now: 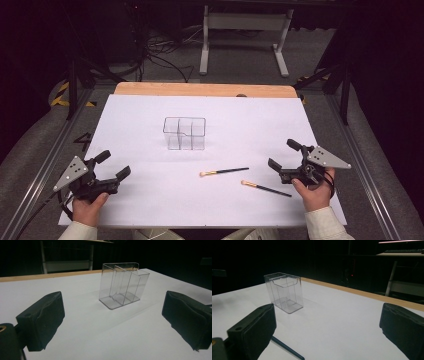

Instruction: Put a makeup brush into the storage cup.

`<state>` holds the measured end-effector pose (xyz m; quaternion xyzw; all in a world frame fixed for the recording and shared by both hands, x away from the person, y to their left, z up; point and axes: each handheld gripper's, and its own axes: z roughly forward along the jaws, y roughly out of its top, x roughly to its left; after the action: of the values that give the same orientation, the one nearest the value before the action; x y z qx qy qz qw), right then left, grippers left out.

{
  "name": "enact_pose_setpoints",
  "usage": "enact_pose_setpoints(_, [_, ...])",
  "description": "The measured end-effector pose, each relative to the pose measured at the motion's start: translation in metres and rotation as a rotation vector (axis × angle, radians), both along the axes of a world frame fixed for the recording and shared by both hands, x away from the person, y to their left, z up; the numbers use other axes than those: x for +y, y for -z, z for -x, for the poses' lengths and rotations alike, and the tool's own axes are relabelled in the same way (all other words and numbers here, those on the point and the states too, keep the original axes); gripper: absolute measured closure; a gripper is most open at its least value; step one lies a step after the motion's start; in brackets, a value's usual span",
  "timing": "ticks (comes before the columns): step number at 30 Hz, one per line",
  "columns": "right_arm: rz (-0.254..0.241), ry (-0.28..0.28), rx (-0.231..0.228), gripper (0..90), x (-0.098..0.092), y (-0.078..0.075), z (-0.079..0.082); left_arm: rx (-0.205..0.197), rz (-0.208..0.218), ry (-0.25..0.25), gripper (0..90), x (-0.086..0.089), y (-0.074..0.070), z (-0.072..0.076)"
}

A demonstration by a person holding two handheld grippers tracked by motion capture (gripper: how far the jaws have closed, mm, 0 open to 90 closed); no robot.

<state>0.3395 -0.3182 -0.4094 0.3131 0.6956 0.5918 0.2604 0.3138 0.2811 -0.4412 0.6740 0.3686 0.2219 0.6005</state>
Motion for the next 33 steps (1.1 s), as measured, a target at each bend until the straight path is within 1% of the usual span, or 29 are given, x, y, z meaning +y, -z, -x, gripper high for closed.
enact_pose_setpoints(2, [0.003,-0.005,0.004,1.1,0.001,-0.001,-0.002,0.003,-0.001,-0.002,5.0,0.000,0.000,-0.001])
enact_pose_setpoints(3, [0.007,-0.016,0.008,1.1,0.005,-0.004,-0.006,0.003,-0.001,-0.005,5.1,0.000,0.001,-0.001])
enact_pose_setpoints(4, [0.007,-0.016,0.008,1.1,0.005,-0.004,-0.006,0.003,0.004,-0.005,5.1,-0.001,0.001,-0.002])
enact_pose_setpoints(6, [0.020,-0.028,0.010,1.1,0.009,-0.009,-0.010,0.004,0.006,-0.004,5.0,0.000,0.001,-0.001])
enact_pose_setpoints(8, [0.021,-0.044,0.015,1.1,0.014,-0.012,-0.015,0.002,0.000,-0.002,5.0,0.000,0.000,-0.001])
enact_pose_setpoints(11, [0.029,-0.062,0.019,1.1,0.019,-0.017,-0.019,0.003,0.005,-0.004,5.0,0.000,0.000,-0.001])
enact_pose_setpoints(15, [0.040,-0.086,0.030,1.0,0.028,-0.021,-0.026,0.008,-0.001,0.001,5.0,-0.001,0.001,-0.001])
enact_pose_setpoints(18, [0.041,-0.093,0.033,1.0,0.032,-0.021,-0.028,0.006,0.000,0.000,5.0,-0.001,0.000,-0.001])
enact_pose_setpoints(19, [0.048,-0.104,0.034,1.0,0.037,-0.022,-0.031,0.008,0.002,0.001,5.0,-0.001,0.001,-0.002])
enact_pose_setpoints(21, [0.048,-0.114,0.038,1.1,0.040,-0.023,-0.032,0.011,0.002,0.001,4.9,-0.001,0.001,-0.002])
enact_pose_setpoints(23, [0.062,-0.136,0.045,1.3,0.044,-0.027,-0.034,0.013,0.002,-0.002,4.7,-0.001,0.001,-0.002])
enact_pose_setpoints(27, [0.073,-0.163,0.033,1.1,0.048,-0.037,-0.035,0.014,0.014,0.008,2.9,0.000,0.002,-0.003])
enact_pose_setpoints(28, [0.081,-0.167,0.037,1.1,0.049,-0.039,-0.036,0.016,0.020,0.009,2.2,0.000,0.002,-0.003])
enact_pose_setpoints(30, [0.114,-0.178,0.048,1.1,0.053,-0.042,-0.037,0.014,0.022,0.013,1.1,0.000,0.002,-0.003])
enact_pose_setpoints(31, [0.114,-0.178,0.048,1.1,0.053,-0.042,-0.037,0.011,0.018,0.018,1.1,0.000,0.002,-0.003])
enact_pose_setpoints(33, [0.152,-0.195,0.058,1.2,0.056,-0.046,-0.039,0.008,0.013,0.016,0.4,0.000,0.002,-0.002])
